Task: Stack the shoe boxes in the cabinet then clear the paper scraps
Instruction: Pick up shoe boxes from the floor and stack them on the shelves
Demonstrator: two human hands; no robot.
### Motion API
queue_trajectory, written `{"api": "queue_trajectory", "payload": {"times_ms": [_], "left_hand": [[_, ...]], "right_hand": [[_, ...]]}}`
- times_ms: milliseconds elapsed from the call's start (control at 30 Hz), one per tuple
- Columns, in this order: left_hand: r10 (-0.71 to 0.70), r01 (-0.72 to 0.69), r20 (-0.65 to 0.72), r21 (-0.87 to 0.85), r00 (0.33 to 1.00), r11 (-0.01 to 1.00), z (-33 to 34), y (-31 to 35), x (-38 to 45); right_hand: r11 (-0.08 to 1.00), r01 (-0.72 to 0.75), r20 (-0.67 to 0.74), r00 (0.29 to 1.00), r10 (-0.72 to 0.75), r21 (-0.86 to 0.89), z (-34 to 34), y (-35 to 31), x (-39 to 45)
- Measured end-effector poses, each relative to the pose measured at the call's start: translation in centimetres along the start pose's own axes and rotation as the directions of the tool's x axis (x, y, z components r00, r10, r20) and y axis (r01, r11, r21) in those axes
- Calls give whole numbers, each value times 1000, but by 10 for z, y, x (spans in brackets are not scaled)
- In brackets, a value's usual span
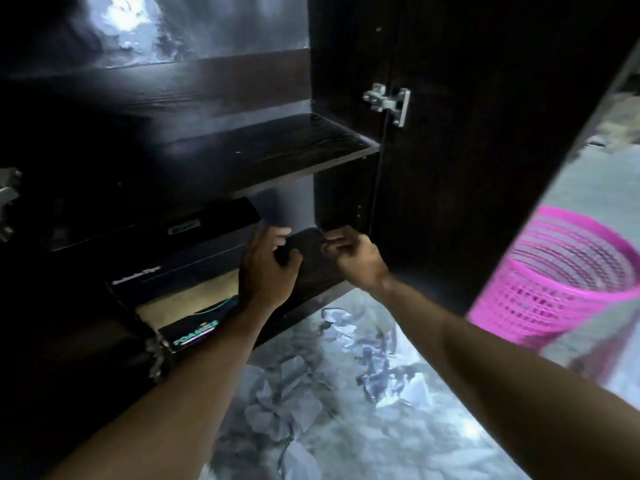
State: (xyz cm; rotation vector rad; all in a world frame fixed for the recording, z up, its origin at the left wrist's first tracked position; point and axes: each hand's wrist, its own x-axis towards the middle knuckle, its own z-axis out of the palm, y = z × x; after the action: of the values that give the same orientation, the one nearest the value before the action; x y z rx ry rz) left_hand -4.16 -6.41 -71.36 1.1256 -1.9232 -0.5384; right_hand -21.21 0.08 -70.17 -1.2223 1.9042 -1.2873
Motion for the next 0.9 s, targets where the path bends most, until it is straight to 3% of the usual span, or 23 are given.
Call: {"api": "queue_trajectory", "payload": {"times_ms": [133,233,333,433,533,667,767,833,900], "left_hand": [[108,-103,70,-68,992,992,50,36,-29],[161,-121,222,-186,962,975,91,62,-62],[215,-127,378,-245,900,961,127,95,-105],[285,-153,494,-291,821,944,161,125,-150],[310,-110,629,-336,713,935,203,149,-194],[208,17,784,-268,585,963,263,175,-235],[144,86,867,-209,477,974,308,202,-251],[110,149,901,-187,419,971,336,219,-255],[103,177,911,-187,399,966,365,232,-256]], "right_hand": [[999,-31,-46,999,29,-43,-56,16,-56],[989,-87,-114,991,73,-121,-98,48,-103],[968,-168,-212,969,128,-185,-141,86,-156],[944,-298,-351,907,234,-139,-180,126,-210],[903,-430,-524,770,363,-6,-215,178,-262],[829,-539,-735,502,456,147,-254,235,-308],[788,-552,-818,297,492,273,-281,269,-319],[794,-519,-823,265,502,317,-296,287,-314],[805,-501,-802,310,510,318,-305,297,-303]]}}
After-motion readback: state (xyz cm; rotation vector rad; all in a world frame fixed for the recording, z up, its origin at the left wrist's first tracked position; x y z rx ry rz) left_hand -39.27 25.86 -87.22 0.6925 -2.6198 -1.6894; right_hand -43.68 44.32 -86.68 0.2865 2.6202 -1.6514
